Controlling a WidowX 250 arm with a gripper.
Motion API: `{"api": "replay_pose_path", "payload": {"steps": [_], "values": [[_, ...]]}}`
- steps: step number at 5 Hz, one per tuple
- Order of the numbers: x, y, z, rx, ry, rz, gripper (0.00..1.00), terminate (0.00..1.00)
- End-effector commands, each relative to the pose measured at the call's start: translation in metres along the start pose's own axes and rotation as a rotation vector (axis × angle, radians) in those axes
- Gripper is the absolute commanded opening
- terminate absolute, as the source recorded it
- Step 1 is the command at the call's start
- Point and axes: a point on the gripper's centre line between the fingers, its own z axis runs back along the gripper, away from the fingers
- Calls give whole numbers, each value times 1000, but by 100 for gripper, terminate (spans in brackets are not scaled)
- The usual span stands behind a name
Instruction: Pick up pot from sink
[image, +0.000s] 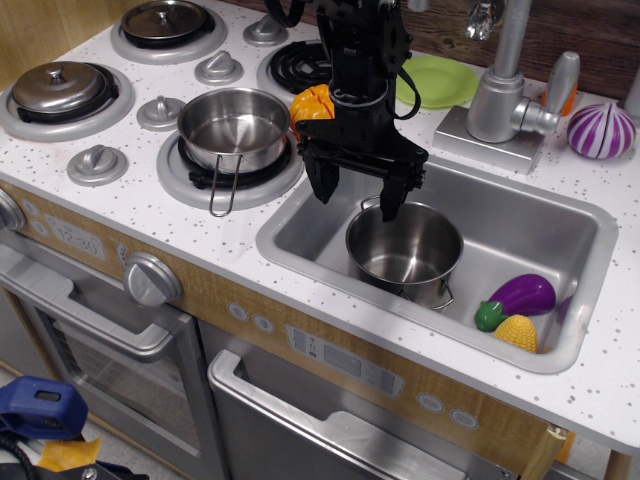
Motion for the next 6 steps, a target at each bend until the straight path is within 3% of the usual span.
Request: {"api": "replay_pose_path", "payload": {"steps": [1,6], "values": [[0,0,0,0,0,0,100,0],[-2,15,-36,-87,-68,2,100,0]]}}
